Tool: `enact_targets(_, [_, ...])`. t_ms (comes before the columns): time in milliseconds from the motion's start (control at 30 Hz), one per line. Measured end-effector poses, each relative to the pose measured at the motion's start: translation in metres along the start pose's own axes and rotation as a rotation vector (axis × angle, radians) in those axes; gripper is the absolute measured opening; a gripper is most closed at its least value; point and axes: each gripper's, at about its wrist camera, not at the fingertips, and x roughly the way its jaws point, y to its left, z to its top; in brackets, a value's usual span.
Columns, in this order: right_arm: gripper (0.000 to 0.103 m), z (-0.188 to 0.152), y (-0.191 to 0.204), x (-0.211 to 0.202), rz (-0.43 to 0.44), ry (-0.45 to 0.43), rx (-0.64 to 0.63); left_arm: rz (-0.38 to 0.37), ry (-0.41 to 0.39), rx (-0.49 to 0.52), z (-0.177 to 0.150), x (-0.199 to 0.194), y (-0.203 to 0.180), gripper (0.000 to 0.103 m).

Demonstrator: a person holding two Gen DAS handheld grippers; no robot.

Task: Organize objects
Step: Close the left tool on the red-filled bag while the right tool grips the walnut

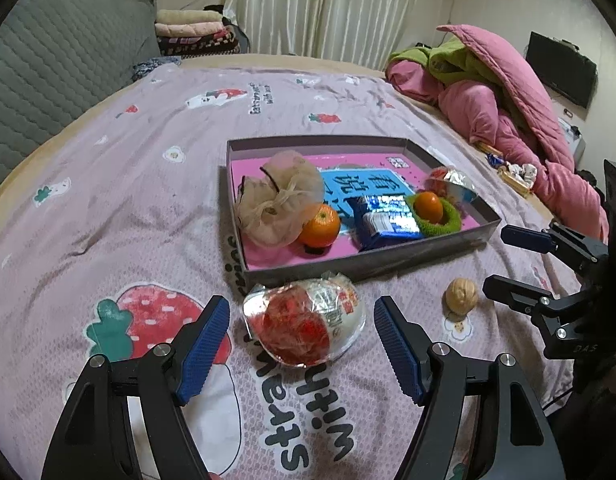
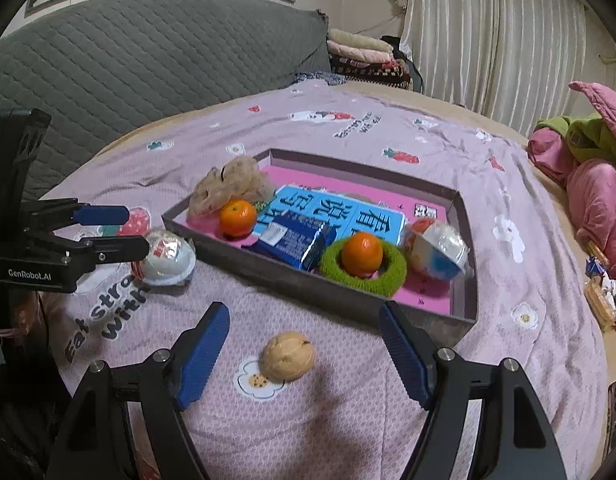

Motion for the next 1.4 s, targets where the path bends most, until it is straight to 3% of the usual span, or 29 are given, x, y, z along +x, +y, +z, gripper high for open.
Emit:
enact_targets(800, [0.076, -0.014, 0.010, 0.024, 0.020, 0.100, -0.023, 0.016, 0.052, -0.001, -0.013, 0.016, 0.009, 0.076])
enact_targets(1200, [0.076, -0.019, 0.006, 0.040, 0.007, 0.152, -0.001, -0.003, 0.072, -0.002, -0.008, 0.034, -0.004, 0.076])
enact_targets(1333, [0.068, -0.019, 0.007, 0.042, -0.001, 0.156, -0.012, -0.007, 0.074, 0.006, -0.006, 0.039, -0.009, 0.076])
enact_targets(1400, [0.058, -0.020, 0.008, 0.045, -0.001, 0.165, -0.020, -0.010, 0.075, 0.008, -0.005, 0.041, -0.012, 0.076])
